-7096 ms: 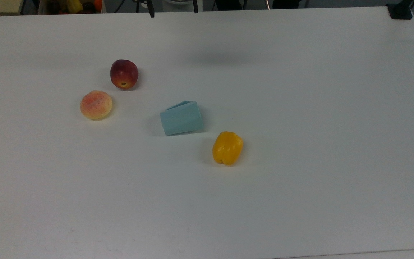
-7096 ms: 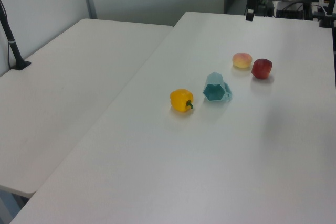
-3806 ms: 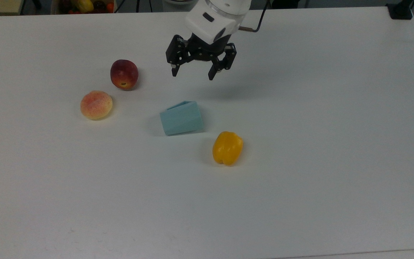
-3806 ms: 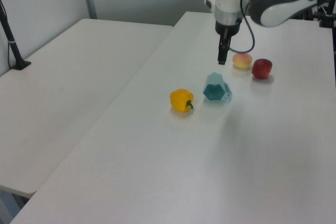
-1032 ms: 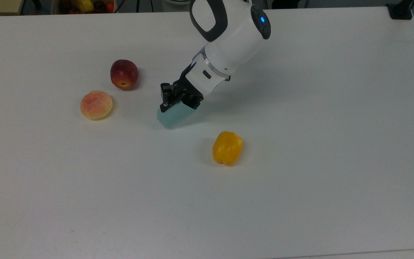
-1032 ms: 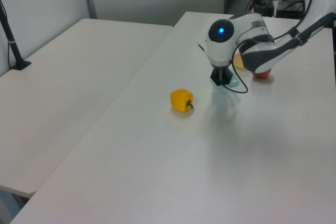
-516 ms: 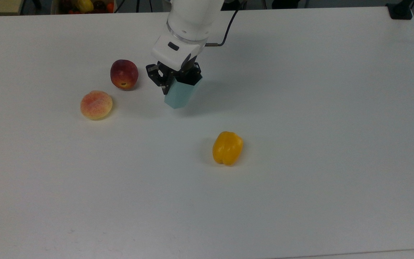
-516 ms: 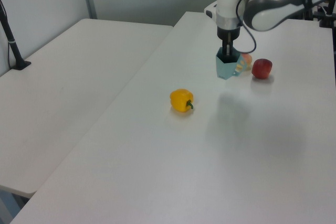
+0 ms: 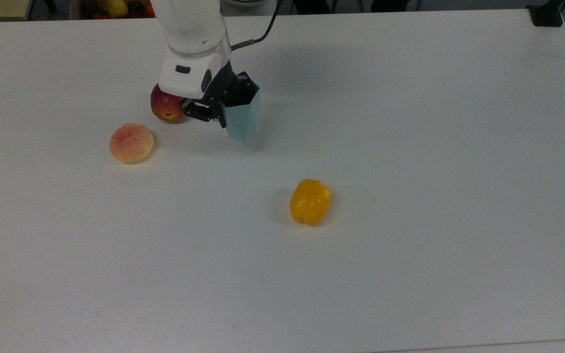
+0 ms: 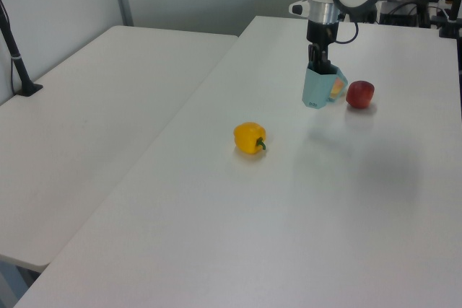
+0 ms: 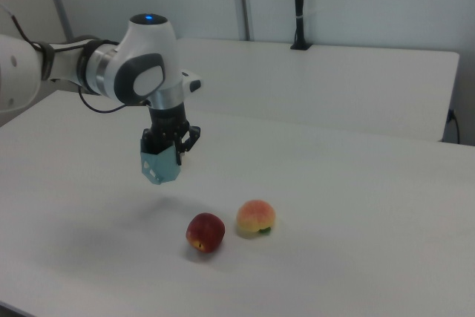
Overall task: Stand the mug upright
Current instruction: 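Lift the mug and rotate it so its base faces down, then lower the upright mug onto the table and open the gripper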
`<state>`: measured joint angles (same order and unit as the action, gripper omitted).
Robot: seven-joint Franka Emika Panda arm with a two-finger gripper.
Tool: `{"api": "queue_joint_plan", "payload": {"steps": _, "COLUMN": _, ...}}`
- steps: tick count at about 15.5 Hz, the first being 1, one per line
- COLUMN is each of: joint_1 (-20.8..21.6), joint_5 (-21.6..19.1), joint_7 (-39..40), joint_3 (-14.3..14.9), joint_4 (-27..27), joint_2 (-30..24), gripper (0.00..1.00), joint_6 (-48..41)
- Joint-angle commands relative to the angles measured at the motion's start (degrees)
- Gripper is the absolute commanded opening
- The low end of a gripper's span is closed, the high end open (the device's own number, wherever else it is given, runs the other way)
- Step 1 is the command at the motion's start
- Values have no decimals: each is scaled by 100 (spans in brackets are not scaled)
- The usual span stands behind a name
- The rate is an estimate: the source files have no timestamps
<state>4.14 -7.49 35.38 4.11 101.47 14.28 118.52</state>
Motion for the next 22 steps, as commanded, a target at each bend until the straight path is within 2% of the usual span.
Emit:
{"api": "queue_joint_plan", "payload": {"steps": 1, "joint_1": -80, "joint_5": -577, "joint_7": 488, "joint_3": 46, "joint_4": -21, "joint_2": 223, "gripper": 0, "joint_6": 92}}
{"api": "queue_joint_plan", "payload": {"steps": 9, "joint_1": -27, "joint_5": -473, "joint_7": 488, "joint_3": 46, "joint_4": -268, "joint_2": 883, "gripper": 0, "joint_6": 118}}
{"api": "queue_joint_plan", "payload": {"steps": 10, "joint_1": -1, "joint_5": -403, "joint_7": 487, "joint_3": 37, "joint_4": -268, "joint_2": 936, "gripper": 4, "joint_6": 118}}
{"api": "queue_joint_plan", "payload": {"steps": 11, "joint_1": 60, "joint_5": -341, "joint_7": 479, "joint_3": 37, "joint_4": -259, "joint_2": 954, "gripper": 16, "joint_6": 127}}
{"api": "queue_joint_plan", "payload": {"steps": 12, "joint_1": 61, "joint_5": -332, "joint_7": 461, "joint_3": 37, "joint_4": -259, "joint_2": 963, "gripper": 44, "joint_6": 118}}
{"api": "queue_joint_plan", "payload": {"steps": 13, "joint_1": 69, "joint_5": -306, "joint_7": 409, "joint_3": 37, "joint_4": -259, "joint_2": 963, "gripper": 61, "joint_6": 92}}
{"api": "queue_joint_plan", "payload": {"steps": 14, "joint_1": 61, "joint_5": -297, "joint_7": 365, "joint_3": 37, "joint_4": -250, "joint_2": 937, "gripper": 72, "joint_6": 83}}
{"api": "queue_joint_plan", "payload": {"steps": 15, "joint_1": 61, "joint_5": -297, "joint_7": 330, "joint_3": 37, "joint_4": -242, "joint_2": 910, "gripper": 96, "joint_6": 74}}
{"api": "queue_joint_plan", "payload": {"steps": 16, "joint_1": 69, "joint_5": -297, "joint_7": 321, "joint_3": 46, "joint_4": -241, "joint_2": 875, "gripper": 100, "joint_6": 66}}
{"api": "queue_joint_plan", "payload": {"steps": 22, "joint_1": 69, "joint_5": -306, "joint_7": 198, "joint_3": 37, "joint_4": -443, "joint_2": 270, "gripper": 100, "joint_6": -733}}
